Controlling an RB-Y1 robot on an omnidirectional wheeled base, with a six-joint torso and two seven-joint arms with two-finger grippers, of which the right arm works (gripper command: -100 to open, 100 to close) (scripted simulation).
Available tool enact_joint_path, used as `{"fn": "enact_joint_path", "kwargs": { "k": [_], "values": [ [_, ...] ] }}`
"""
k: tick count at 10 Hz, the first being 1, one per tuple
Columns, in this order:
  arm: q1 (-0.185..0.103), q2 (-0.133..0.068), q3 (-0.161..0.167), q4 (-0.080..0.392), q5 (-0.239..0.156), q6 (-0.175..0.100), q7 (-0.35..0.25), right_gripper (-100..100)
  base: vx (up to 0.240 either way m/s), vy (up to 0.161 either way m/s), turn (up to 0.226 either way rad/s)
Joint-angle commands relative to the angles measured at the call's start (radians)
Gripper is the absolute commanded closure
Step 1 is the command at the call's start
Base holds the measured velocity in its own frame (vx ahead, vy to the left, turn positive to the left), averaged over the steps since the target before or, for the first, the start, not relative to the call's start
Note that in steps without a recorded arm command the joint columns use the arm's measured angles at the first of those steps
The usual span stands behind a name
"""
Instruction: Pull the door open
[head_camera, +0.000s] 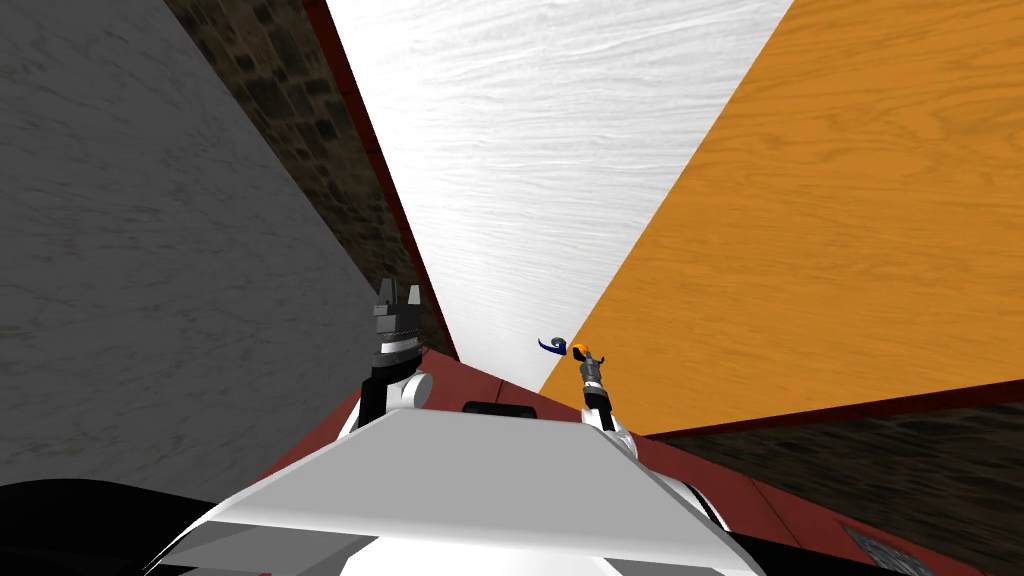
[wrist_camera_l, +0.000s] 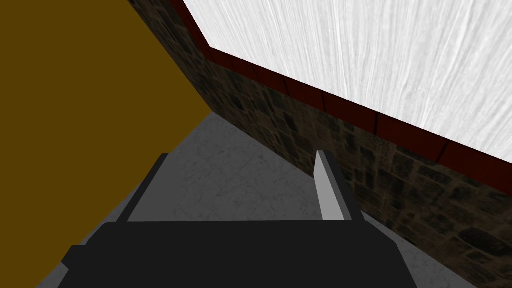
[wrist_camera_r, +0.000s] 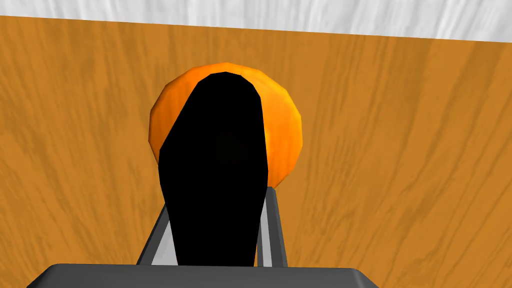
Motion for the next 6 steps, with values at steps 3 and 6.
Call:
{"fn": "enact_joint_path", "kwargs": {
  "k": [3, 6],
  "values": [
    [0.034, -0.036, -0.033, 0.013, -0.013, 0.004, -0.003, 100, -0.123, -0.047, -0.058],
    [0.053, -0.055, -0.053, 0.019, -0.017, 0.007, -0.007, 100, -0.102, -0.008, -0.022]
  ]
}}
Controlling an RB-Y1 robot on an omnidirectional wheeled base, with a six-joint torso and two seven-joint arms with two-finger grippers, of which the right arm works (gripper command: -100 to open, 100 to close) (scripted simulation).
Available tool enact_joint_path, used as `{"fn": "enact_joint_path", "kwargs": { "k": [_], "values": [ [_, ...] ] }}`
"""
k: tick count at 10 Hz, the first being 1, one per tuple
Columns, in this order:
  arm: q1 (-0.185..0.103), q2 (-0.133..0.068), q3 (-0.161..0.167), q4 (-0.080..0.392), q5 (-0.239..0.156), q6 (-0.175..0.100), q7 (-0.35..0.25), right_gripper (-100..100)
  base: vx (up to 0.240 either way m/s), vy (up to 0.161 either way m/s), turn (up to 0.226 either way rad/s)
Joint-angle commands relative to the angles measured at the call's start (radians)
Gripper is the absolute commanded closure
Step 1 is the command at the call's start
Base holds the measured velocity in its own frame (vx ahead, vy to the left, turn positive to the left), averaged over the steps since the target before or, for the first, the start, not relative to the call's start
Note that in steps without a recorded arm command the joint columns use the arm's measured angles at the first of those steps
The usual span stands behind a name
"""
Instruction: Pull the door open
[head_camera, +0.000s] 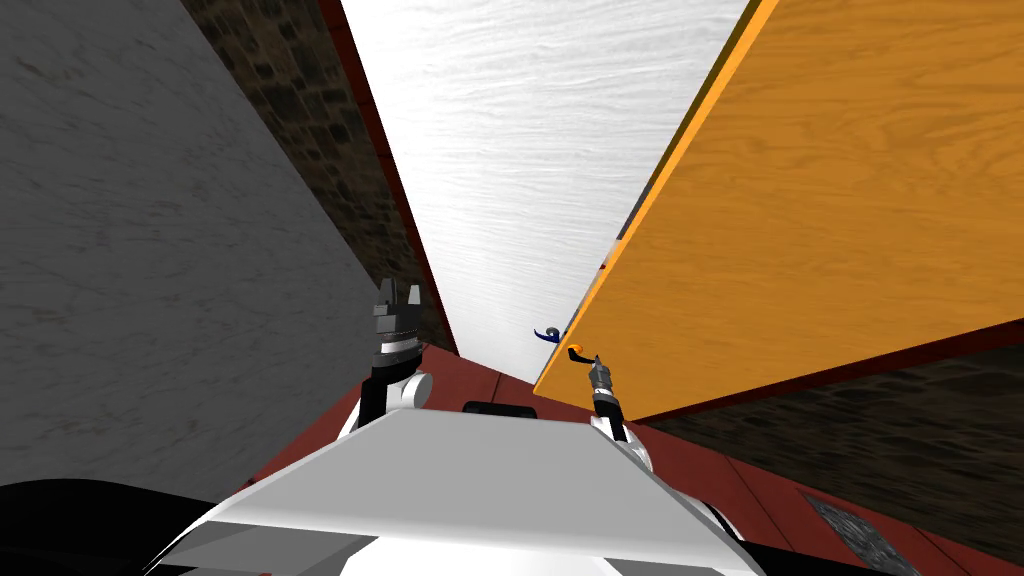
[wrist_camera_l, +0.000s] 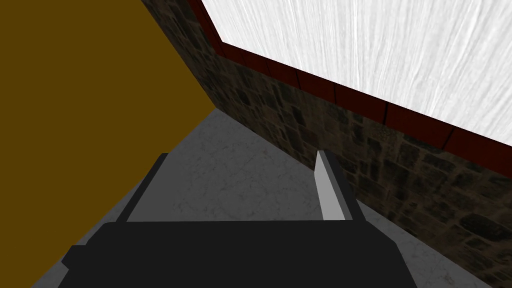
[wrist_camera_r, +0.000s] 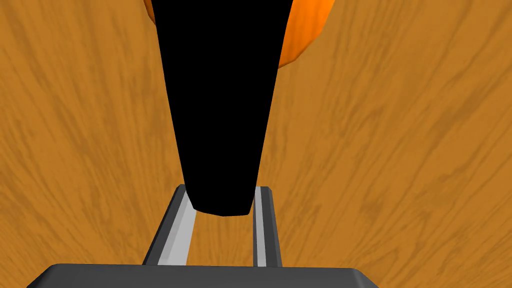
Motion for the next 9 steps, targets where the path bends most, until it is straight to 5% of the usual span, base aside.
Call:
{"fn": "enact_joint_path", "kwargs": {
  "k": [1, 6, 9],
  "values": [
    [0.003, -0.020, -0.017, 0.042, -0.006, -0.022, -0.002, 100, -0.122, 0.001, 0.008],
    [0.022, -0.038, -0.044, 0.044, 0.000, -0.019, -0.012, 100, -0.121, 0.021, 0.056],
    [0.016, -0.027, -0.056, 0.034, 0.029, -0.018, -0.026, 100, -0.165, -0.057, 0.251]
  ]
}}
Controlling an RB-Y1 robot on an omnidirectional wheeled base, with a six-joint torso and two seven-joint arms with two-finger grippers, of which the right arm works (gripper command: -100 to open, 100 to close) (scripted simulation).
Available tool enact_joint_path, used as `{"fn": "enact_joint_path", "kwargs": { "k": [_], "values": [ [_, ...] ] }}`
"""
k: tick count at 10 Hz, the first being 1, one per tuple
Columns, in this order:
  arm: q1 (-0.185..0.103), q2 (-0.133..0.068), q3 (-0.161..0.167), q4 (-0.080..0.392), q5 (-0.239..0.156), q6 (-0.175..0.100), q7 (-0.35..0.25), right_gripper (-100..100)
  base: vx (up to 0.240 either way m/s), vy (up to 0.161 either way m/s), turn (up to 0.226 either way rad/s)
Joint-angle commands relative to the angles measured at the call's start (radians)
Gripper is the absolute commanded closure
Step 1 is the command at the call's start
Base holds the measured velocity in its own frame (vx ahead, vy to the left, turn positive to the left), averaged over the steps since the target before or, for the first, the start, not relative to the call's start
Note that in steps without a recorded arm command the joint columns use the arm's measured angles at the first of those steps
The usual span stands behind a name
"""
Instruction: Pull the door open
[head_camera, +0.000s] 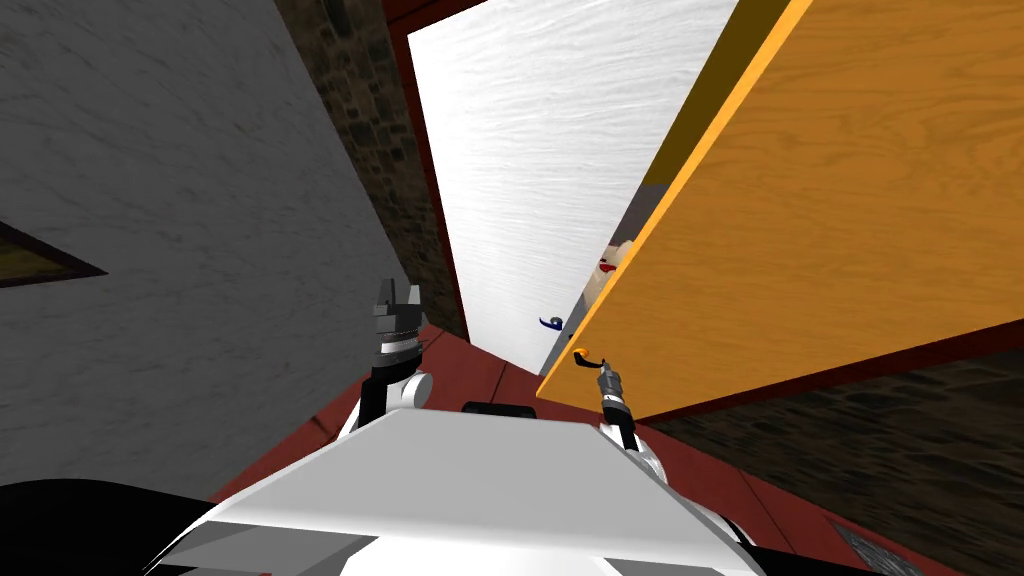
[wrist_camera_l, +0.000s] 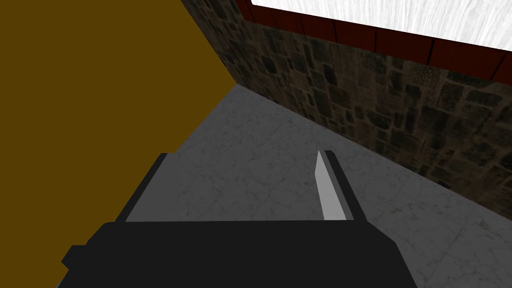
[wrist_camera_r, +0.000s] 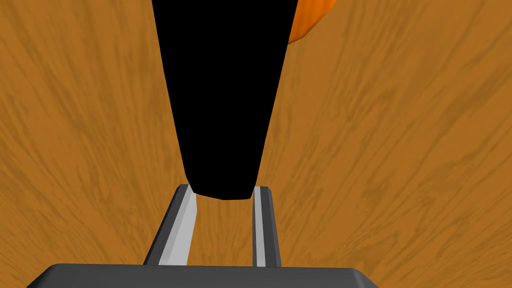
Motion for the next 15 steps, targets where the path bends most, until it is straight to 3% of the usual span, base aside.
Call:
{"fn": "enact_joint_path", "kwargs": {
  "k": [1, 11, 12, 15],
  "values": [
    [-0.011, 0.014, -0.001, 0.001, 0.020, -0.002, -0.007, 100, -0.191, -0.086, 0.254],
    [-0.050, 0.061, 0.011, -0.024, 0.073, -0.002, -0.024, 100, -0.074, -0.044, 0.120],
    [-0.044, 0.045, -0.002, -0.007, 0.063, -0.008, -0.021, 100, -0.024, -0.033, 0.010],
    [-0.034, 0.034, 0.026, -0.010, 0.086, -0.030, -0.053, 100, -0.148, -0.004, 0.077]
  ]
}}
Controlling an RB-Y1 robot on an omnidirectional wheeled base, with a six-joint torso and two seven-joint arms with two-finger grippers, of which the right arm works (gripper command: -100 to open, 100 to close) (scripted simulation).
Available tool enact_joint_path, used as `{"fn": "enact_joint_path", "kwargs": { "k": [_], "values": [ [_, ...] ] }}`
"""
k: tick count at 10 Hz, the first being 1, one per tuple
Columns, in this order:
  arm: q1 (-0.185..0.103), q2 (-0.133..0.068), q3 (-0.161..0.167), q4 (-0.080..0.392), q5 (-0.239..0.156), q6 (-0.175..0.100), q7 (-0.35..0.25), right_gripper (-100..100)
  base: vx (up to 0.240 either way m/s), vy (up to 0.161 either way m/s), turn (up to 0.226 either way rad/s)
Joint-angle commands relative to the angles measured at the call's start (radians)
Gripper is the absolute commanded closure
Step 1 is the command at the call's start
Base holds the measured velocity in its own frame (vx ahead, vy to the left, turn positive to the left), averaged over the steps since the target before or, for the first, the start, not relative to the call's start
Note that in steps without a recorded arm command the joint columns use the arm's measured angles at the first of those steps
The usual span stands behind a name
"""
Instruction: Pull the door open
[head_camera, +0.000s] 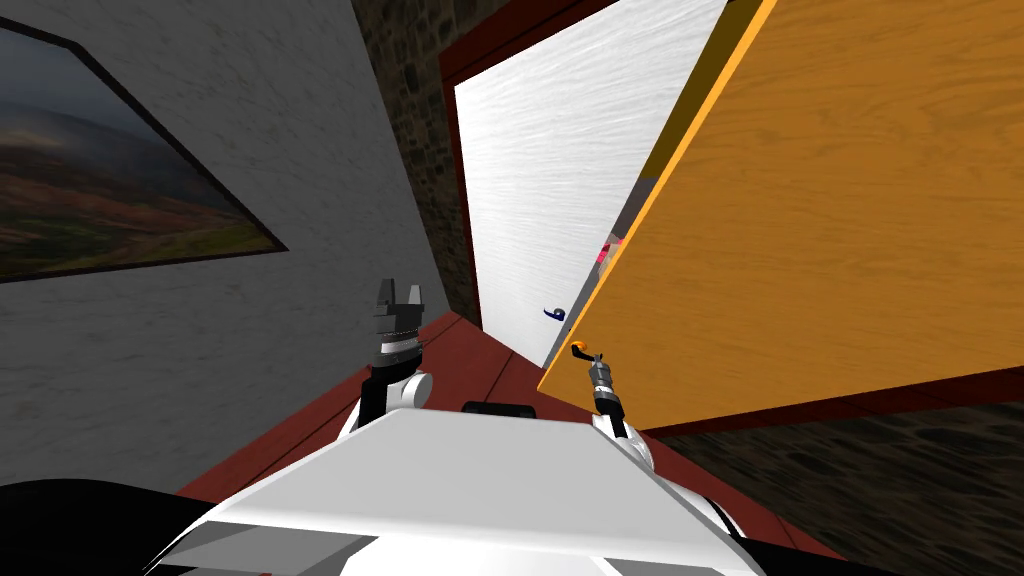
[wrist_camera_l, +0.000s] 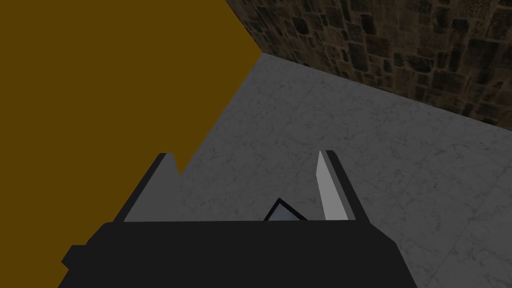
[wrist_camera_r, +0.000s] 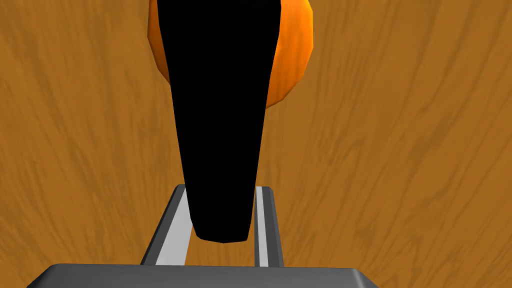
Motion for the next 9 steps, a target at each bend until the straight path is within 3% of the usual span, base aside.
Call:
{"fn": "enact_joint_path", "kwargs": {
  "k": [1, 6, 8, 9],
  "values": [
    [0.018, 0.008, 0.026, -0.015, 0.018, -0.012, -0.021, 100, -0.179, -0.005, 0.085],
    [0.036, -0.008, 0.077, -0.024, 0.058, -0.047, -0.077, 100, -0.191, -0.044, 0.087],
    [0.034, -0.017, 0.066, -0.013, 0.052, -0.046, -0.072, 100, -0.138, -0.031, 0.027],
    [0.046, -0.026, 0.084, -0.010, 0.072, -0.074, -0.094, 100, -0.146, -0.005, 0.062]
  ]
}}
